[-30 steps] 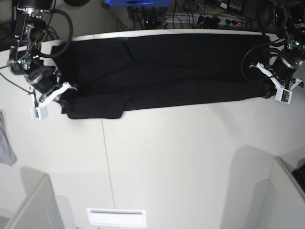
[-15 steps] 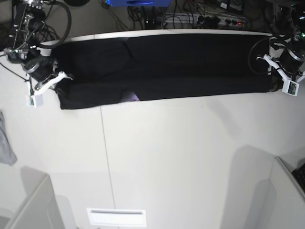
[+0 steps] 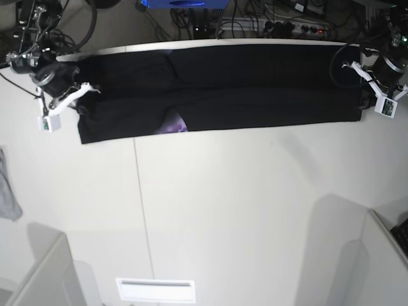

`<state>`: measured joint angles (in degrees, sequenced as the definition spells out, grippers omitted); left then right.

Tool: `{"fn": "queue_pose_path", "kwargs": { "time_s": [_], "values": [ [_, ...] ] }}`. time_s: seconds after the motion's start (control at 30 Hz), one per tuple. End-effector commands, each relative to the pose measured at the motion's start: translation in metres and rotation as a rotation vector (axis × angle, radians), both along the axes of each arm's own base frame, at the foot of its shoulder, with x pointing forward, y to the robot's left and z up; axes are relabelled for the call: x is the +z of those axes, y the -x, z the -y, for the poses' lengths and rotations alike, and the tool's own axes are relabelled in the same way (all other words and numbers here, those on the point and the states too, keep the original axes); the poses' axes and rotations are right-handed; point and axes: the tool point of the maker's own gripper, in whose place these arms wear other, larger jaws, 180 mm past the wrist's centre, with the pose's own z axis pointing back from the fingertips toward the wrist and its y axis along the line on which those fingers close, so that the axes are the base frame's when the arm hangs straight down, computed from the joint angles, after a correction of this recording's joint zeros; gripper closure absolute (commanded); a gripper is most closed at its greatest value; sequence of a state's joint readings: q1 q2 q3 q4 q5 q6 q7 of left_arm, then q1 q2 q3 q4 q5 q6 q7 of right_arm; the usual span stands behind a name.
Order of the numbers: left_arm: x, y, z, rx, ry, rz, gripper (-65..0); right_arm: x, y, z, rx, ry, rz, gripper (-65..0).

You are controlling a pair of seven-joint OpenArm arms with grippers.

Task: Fold the T-shirt properly
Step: 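Release the folded edge and raise both grippers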

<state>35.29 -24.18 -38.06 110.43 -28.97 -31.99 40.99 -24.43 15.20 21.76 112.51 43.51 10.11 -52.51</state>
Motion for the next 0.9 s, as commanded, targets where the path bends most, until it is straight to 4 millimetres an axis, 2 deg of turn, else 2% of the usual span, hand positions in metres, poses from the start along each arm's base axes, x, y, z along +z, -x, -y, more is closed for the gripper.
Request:
{"fn": "queue_pose_path", "kwargs": {
  "time_s": [0.0,0.63,0.77,0.87],
  "values": [
    [0.011,-0.006,-0.001,-0.019,-0.014,0.034,0.0,0.008,-0.003,0.003,0.004,0.009,0.034,0.0],
    [-0.003,0.014,-0.002,-0.013,-0.009,-0.032,0.0,-0.003,0.015,0.002,0.008,0.014,-0.020,0.0],
    [-0.009,0.017,-0.006,0.003,-0.003,-0.048,0.0,-0.005,0.015,0.001,0.009,0.012,-0.023,0.0],
    [-0.016,0.022,-0.011,0.021,0.004,-0.068,0.0,-0.013,0.019,0.004,-0.002,0.002,-0.049,0.0]
  ]
}}
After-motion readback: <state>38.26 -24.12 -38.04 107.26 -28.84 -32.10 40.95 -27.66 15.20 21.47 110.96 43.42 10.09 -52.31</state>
